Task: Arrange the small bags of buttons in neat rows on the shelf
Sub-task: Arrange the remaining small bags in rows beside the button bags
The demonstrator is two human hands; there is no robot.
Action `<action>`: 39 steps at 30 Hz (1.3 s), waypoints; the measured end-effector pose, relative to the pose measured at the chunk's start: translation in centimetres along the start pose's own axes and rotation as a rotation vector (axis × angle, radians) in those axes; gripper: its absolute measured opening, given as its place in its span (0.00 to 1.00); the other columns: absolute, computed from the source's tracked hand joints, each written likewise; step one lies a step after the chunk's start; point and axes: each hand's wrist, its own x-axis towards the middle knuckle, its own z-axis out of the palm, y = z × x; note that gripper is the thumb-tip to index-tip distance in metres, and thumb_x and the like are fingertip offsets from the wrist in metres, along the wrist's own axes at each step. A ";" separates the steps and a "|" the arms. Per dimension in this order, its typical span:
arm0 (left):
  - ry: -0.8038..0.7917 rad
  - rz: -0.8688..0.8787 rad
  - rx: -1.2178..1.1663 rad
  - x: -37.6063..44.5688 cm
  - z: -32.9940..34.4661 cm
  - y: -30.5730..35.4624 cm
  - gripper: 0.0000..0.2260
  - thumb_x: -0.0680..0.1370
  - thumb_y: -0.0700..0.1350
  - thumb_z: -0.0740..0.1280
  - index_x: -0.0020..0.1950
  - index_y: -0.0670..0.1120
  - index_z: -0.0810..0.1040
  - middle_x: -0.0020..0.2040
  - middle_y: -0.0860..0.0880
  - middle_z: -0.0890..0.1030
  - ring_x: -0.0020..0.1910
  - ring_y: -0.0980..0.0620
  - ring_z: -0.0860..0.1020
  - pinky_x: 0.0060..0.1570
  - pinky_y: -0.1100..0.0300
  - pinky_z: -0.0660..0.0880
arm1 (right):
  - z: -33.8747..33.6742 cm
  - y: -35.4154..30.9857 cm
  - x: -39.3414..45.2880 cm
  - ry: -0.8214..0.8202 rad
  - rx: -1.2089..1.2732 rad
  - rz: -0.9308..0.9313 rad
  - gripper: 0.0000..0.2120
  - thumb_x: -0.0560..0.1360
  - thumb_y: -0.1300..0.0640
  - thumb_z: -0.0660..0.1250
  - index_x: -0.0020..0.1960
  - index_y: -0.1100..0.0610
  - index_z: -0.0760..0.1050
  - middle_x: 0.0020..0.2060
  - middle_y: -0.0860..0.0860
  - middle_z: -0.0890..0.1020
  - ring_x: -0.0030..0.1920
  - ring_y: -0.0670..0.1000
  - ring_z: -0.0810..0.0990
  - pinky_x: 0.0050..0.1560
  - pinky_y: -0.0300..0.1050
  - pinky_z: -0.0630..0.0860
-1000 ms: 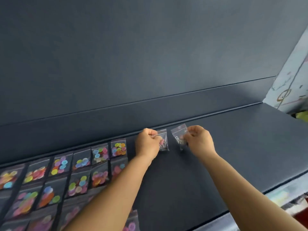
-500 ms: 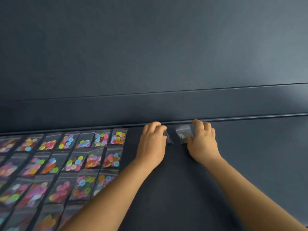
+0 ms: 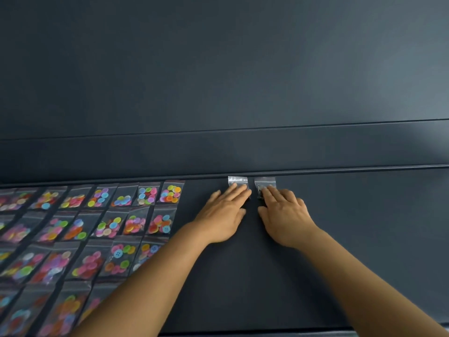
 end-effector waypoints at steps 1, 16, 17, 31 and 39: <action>-0.005 0.012 -0.028 0.1 -0.1 -0.1 0.24 0.84 0.47 0.51 0.79 0.51 0.46 0.79 0.55 0.44 0.76 0.58 0.40 0.74 0.56 0.41 | 0.1 -0.1 0.1 -0.005 -0.004 0.001 0.28 0.81 0.45 0.46 0.77 0.54 0.45 0.77 0.47 0.49 0.76 0.51 0.48 0.73 0.49 0.50; 0.003 -0.012 0.050 0.4 -0.7 0.2 0.27 0.83 0.52 0.52 0.79 0.49 0.47 0.79 0.52 0.45 0.77 0.51 0.46 0.73 0.55 0.46 | 0.6 -0.3 1.4 -0.036 -0.016 -0.017 0.28 0.81 0.45 0.44 0.77 0.55 0.40 0.77 0.49 0.44 0.76 0.48 0.41 0.74 0.50 0.41; 0.010 -0.006 0.058 0.5 -0.6 0.2 0.27 0.83 0.52 0.52 0.79 0.48 0.47 0.79 0.51 0.45 0.77 0.52 0.44 0.74 0.55 0.45 | 0.6 -0.2 1.5 -0.035 -0.020 -0.023 0.28 0.82 0.45 0.44 0.77 0.55 0.40 0.77 0.49 0.44 0.76 0.48 0.41 0.74 0.50 0.41; 0.007 -0.078 0.017 -0.2 -1.4 1.1 0.27 0.83 0.53 0.53 0.79 0.48 0.46 0.79 0.51 0.44 0.76 0.47 0.48 0.73 0.55 0.47 | 0.1 0.2 1.3 0.024 0.038 -0.088 0.27 0.82 0.47 0.47 0.77 0.53 0.44 0.77 0.48 0.48 0.77 0.48 0.44 0.75 0.48 0.43; 0.129 -0.178 0.071 -4.2 -3.4 -0.2 0.27 0.82 0.52 0.56 0.78 0.48 0.49 0.79 0.48 0.47 0.77 0.50 0.44 0.74 0.54 0.43 | -1.4 -4.3 0.4 0.125 0.036 -0.166 0.28 0.79 0.43 0.53 0.75 0.53 0.54 0.73 0.49 0.60 0.73 0.51 0.58 0.73 0.48 0.53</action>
